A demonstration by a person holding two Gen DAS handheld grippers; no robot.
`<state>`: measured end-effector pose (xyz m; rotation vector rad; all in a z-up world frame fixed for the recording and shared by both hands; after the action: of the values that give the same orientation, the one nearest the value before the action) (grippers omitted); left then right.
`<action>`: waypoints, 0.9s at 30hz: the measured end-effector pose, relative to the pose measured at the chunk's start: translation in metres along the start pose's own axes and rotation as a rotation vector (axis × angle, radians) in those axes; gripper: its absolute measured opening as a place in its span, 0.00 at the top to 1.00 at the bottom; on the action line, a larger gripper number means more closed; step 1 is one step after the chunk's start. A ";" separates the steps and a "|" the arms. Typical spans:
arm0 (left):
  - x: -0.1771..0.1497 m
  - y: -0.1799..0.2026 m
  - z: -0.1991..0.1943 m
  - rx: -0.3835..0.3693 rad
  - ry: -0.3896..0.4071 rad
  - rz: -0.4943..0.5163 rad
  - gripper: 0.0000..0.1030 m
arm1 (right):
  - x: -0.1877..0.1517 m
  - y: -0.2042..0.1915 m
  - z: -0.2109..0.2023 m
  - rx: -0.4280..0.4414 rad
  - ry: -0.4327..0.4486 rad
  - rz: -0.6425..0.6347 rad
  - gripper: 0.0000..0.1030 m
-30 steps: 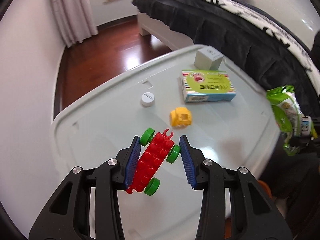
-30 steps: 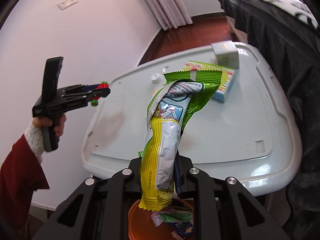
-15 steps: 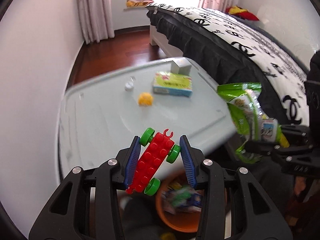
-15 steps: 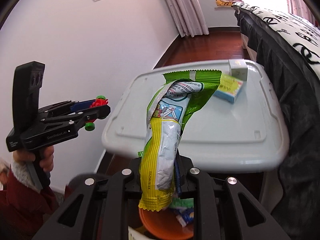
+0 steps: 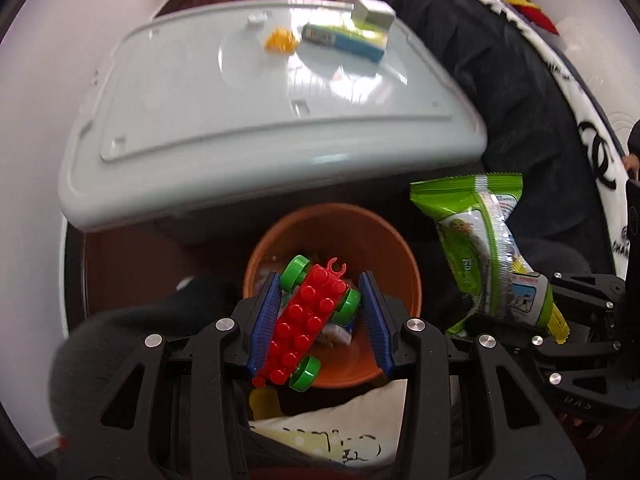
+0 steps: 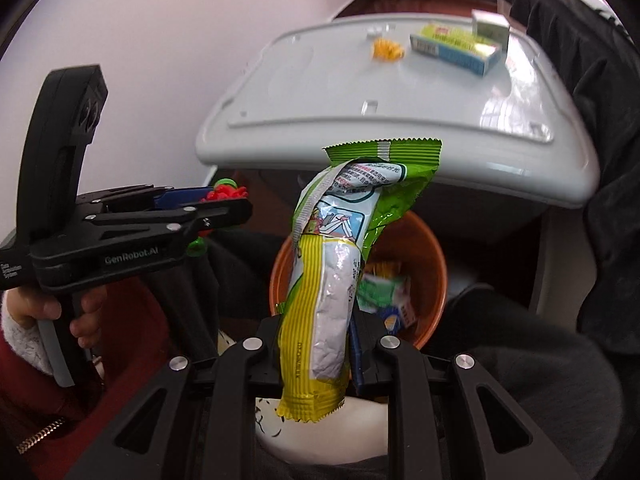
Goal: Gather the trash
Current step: 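Drop the red toy car and wrapper into the orange wastebasket with both grippers, then grasp the small white box with the right gripper and lift it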
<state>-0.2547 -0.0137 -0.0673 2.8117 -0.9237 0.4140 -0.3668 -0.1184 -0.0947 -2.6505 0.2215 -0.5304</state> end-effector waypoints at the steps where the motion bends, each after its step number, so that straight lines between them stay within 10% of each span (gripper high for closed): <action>1: -0.002 0.000 0.004 0.005 -0.010 -0.001 0.61 | -0.002 0.000 0.004 -0.001 -0.008 0.005 0.79; 6: -0.009 0.000 0.022 0.007 -0.067 -0.012 0.61 | -0.013 0.002 0.023 -0.032 -0.055 0.021 0.67; 10: -0.011 0.000 0.029 0.047 -0.089 -0.029 0.28 | -0.015 0.005 0.029 -0.055 -0.056 0.036 0.51; 19: -0.010 -0.001 0.028 0.038 -0.086 -0.033 0.27 | -0.013 0.016 0.026 -0.047 -0.053 0.067 0.51; 27: 0.033 -0.025 -0.003 0.063 0.085 -0.130 0.14 | 0.043 0.021 -0.010 -0.084 0.022 -0.010 0.35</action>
<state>-0.2149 -0.0113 -0.0561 2.8647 -0.7192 0.5487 -0.3327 -0.1513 -0.0807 -2.7297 0.2424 -0.5651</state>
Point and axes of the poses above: each gripper's, at about its wrist camera, not at the fingertips, and z roughly the way its jaws point, y to its right, x to its top, the point moved 2 cm from there along z, roughly the way its jaws point, and after that the axes turned 9 degrees about x, right-handed, at the moved point
